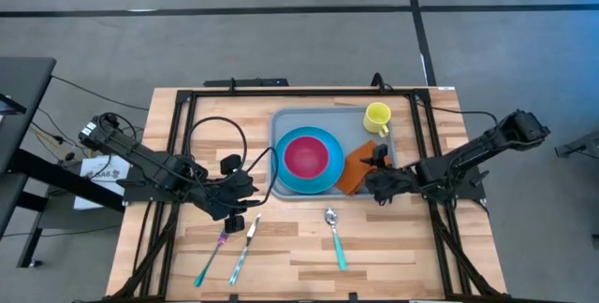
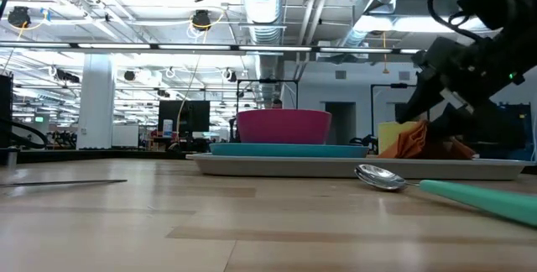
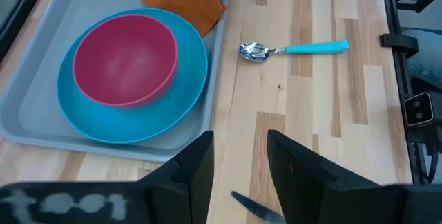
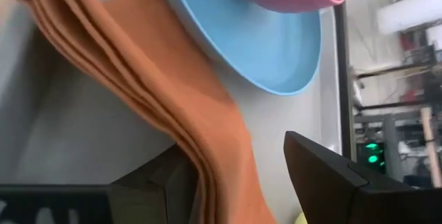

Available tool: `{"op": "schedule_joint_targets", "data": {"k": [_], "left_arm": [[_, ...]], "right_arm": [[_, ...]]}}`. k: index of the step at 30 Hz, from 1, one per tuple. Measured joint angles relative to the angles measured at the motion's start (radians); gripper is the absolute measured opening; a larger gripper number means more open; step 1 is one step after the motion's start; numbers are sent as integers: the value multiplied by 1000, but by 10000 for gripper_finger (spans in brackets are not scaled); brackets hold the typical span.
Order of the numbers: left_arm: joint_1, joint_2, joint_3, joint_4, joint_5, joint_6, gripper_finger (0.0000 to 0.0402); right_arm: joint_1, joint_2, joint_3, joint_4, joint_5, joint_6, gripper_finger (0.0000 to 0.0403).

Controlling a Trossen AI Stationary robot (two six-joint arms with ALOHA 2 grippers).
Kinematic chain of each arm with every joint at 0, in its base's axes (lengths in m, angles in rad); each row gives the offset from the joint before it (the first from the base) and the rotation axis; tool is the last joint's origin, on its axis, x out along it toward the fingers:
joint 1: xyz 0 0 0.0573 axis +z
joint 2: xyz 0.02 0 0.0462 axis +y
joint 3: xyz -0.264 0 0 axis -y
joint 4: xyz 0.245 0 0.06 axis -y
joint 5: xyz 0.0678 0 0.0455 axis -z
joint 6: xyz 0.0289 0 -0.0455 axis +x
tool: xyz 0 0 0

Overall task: Set up tray
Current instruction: Put the orange napkin on top of the gray tray to the right of the blue plate

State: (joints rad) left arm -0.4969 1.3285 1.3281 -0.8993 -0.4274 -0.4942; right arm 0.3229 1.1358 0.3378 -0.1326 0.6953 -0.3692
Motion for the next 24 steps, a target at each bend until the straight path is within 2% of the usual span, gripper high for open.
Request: {"op": "schedule_joint_targets", "data": {"k": [3, 11, 16, 22, 24], "left_arm": [[0, 0, 0, 0, 0, 0, 123], [6, 0, 0, 0, -24, 20, 123], [7, 0, 0, 0, -23, 20, 123], [6, 0, 0, 0, -23, 20, 123], [6, 0, 0, 0, -24, 26, 123]], "right_arm": [[4, 0, 45, -99, -44, 90, 196], [4, 0, 148, -94, -45, 274, 181], [4, 0, 162, -190, -59, 379, 181], [25, 5, 162, -310, -356, 606, 180], [53, 5, 162, -334, -384, 654, 178]]}}
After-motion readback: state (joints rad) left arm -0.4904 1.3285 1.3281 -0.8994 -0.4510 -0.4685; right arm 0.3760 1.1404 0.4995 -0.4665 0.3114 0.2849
